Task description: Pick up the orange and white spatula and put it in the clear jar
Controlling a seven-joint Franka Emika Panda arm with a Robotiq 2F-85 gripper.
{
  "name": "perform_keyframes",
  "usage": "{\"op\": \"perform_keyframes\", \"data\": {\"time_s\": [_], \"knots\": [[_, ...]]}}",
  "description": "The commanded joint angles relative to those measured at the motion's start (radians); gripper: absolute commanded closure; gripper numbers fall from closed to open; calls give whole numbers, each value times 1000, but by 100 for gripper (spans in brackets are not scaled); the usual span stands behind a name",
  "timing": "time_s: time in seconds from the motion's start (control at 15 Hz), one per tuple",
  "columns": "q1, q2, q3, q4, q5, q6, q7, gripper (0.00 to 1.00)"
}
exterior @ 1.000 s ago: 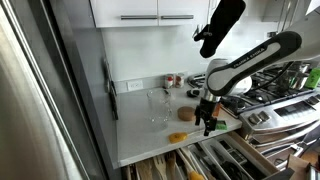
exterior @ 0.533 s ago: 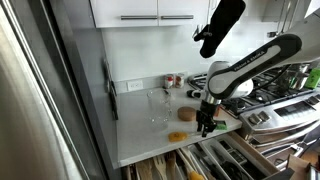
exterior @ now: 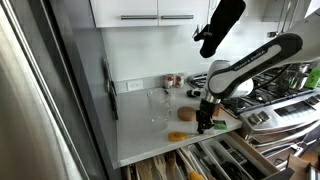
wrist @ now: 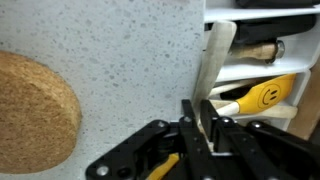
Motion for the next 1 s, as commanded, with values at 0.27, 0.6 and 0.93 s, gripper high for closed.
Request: {"op": "perform_keyframes", "data": {"time_s": [0.27, 0.6, 0.93], "knots": [[4, -22, 1, -27, 13, 34, 4, 23], [6, -34, -4, -28, 9, 19, 5, 0], [13, -5, 5, -41, 13, 22, 7, 0]]}}
